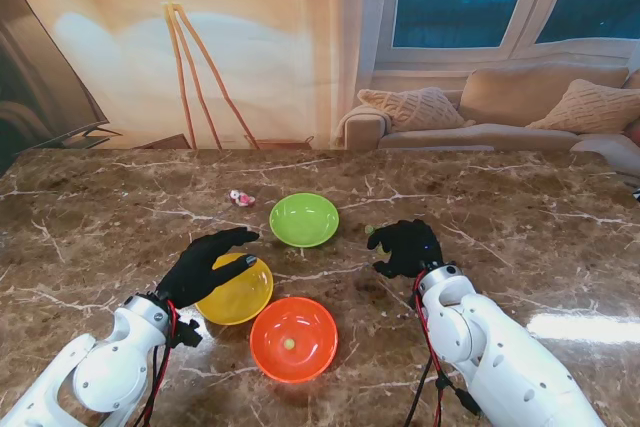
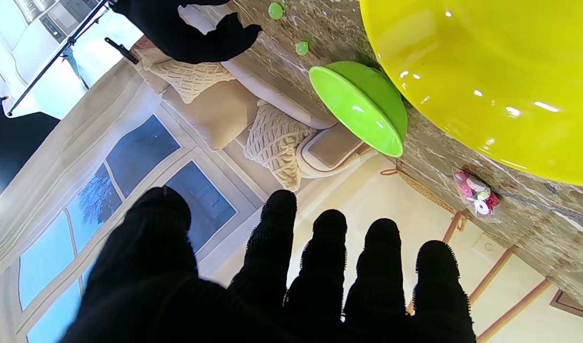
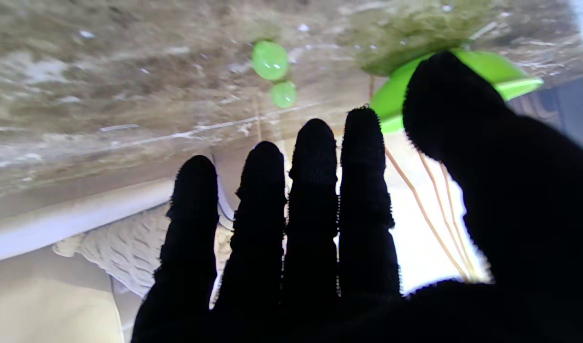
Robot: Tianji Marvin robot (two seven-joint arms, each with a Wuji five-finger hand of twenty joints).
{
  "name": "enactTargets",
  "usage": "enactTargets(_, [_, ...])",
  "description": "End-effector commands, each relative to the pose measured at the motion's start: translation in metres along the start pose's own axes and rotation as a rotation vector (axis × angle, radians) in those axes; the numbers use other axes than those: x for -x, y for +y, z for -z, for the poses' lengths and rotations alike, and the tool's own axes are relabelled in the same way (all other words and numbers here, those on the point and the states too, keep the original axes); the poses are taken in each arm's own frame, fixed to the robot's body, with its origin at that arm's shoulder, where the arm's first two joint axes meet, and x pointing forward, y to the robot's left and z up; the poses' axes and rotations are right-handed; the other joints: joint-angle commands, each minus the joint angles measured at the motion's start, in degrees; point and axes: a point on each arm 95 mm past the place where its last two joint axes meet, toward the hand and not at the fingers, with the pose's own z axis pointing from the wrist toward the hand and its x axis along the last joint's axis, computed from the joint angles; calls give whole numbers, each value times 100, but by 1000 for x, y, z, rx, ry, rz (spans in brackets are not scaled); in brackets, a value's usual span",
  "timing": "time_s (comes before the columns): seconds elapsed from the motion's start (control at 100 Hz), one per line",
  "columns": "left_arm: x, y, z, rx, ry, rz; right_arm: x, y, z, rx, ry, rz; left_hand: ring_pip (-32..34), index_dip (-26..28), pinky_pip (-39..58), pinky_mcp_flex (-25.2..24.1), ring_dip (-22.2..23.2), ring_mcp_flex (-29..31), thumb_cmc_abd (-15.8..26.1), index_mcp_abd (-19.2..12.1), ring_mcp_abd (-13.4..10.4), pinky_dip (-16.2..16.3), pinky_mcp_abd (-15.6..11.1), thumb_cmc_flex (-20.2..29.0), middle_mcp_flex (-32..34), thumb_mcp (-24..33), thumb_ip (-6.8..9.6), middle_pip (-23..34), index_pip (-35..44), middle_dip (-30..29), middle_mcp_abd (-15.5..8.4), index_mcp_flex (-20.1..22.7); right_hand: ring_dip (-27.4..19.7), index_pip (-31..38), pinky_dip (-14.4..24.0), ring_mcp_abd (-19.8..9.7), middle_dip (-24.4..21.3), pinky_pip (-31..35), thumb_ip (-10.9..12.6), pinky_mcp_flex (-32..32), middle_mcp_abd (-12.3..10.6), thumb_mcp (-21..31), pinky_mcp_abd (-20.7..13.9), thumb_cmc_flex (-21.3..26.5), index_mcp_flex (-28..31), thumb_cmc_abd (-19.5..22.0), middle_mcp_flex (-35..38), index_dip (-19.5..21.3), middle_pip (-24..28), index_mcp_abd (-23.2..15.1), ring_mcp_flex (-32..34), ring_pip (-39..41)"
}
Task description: Portion candies into small dishes
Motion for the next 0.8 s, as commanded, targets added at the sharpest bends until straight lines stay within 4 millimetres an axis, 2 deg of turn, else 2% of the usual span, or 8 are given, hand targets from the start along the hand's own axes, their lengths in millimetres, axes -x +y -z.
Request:
enactTargets(0.0, [0, 2, 1, 6, -6, 3, 9, -5, -3, -27, -33, 2, -133, 25, -155, -5, -81, -143, 293, -86, -117, 35, 7, -156, -211, -114, -110, -77, -15, -93, 40, -119, 301, 35, 13, -179, -45, -46, 110, -82, -204, 211, -85, -124, -185, -168, -123, -89, 137, -1, -152, 137])
enactTargets(0.08, [0, 3, 1, 6, -5, 3, 15, -8, -8, -33, -54, 2, -131, 21, -158, 1, -80, -140, 290, -69, -108, 37, 8, -153, -205, -112, -109, -74, -26, -92, 42, -140, 335, -58, 14, -242, 14, -41, 120, -87, -334, 181, -117, -49, -377, -123, -146, -161, 250, -172, -179, 200])
enactTargets(0.22, [0, 2, 1, 9, -7, 4, 23, -12, -15, -41, -90, -3, -132, 22, -166, -2, -80, -143, 289, -81, -112, 40, 11, -157, -212, -113, -110, -76, -24, -92, 41, -132, 380, -10, 23, -262, 125, -10, 138, -92, -391, 130, -130, 18, -421, -43, -119, -193, 406, -364, -181, 295])
enactTargets(0.37, [0, 2, 0, 11, -8, 5, 29, -14, -21, -11, -114, 2, -131, 22, -172, 2, -80, -141, 292, -83, -115, 44, 14, -157, -210, -115, -111, -74, -23, -92, 35, -135, 413, 199, 42, -289, 459, 89, -114, -34, -448, 14, -125, 98, -356, -46, 10, -222, 554, -493, -77, 411])
enactTargets(0.45, [0, 2, 0, 11, -9, 5, 31, -15, -24, -6, -129, -3, -131, 20, -174, 5, -80, -141, 290, -82, -114, 46, 13, -157, -213, -115, -111, -75, -27, -93, 38, -140, 413, 277, 42, -287, 474, 113, -135, -8, -442, 18, -126, 94, -264, -79, 51, -212, 513, -509, -37, 423])
enactTargets(0.5, [0, 2, 0, 10, -9, 4, 31, -16, -26, -6, -132, -3, -133, 20, -174, 9, -80, -144, 287, -78, -108, 48, 14, -155, -206, -114, -110, -73, -25, -92, 47, -135, 403, 341, 40, -288, 314, 146, -103, 28, -435, 46, -131, 66, -237, -119, 88, -190, 297, -573, -10, 415])
enactTargets(0.56, [0, 2, 0, 10, -10, 4, 31, -17, -27, -9, -131, 2, -131, 20, -175, 8, -80, -141, 291, -82, -110, 50, 10, -156, -214, -113, -110, -77, -25, -93, 32, -135, 318, 354, 40, -297, -397, 199, 121, 111, -400, 93, -150, -10, -248, -138, 65, -116, -194, -619, 51, 285])
enactTargets(0.79, [1, 1, 0, 9, -11, 2, 34, -24, -31, -24, -137, 8, -133, 21, -186, 9, -80, -146, 292, -82, -112, 54, 7, -154, -216, -114, -111, -79, -24, -94, 46, -136, -54, 368, 148, -301, -1651, 481, 126, 490, -380, 119, -164, 21, -58, -216, 354, 208, -805, -589, 502, -151])
